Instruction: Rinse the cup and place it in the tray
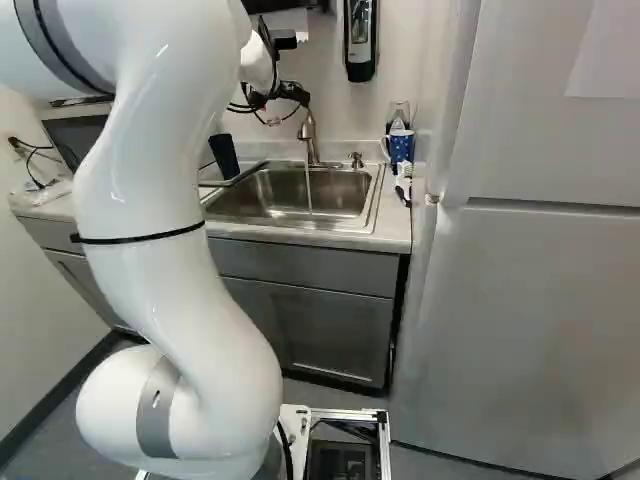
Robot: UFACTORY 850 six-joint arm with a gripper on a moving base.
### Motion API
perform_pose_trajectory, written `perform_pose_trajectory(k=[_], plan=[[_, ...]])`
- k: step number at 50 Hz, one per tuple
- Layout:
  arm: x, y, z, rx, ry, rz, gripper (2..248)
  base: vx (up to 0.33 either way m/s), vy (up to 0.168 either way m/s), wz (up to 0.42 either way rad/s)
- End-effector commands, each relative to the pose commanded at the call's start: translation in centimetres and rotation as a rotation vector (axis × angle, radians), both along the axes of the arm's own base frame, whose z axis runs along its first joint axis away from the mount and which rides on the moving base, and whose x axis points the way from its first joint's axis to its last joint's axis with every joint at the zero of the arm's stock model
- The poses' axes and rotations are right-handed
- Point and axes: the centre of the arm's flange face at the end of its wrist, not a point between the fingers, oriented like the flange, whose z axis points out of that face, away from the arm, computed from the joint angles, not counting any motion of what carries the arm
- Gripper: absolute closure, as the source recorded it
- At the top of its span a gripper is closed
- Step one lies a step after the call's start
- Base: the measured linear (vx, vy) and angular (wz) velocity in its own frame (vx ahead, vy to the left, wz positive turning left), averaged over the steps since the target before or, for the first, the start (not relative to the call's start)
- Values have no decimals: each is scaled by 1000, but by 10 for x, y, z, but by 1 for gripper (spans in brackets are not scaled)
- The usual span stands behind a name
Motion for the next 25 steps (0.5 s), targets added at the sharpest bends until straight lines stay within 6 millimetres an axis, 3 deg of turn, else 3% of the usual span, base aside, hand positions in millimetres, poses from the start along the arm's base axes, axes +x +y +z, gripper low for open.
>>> perform_pose_trajectory(k=[25], plan=[[-33, -15, 2, 0, 17, -20, 3, 0, 0, 0]])
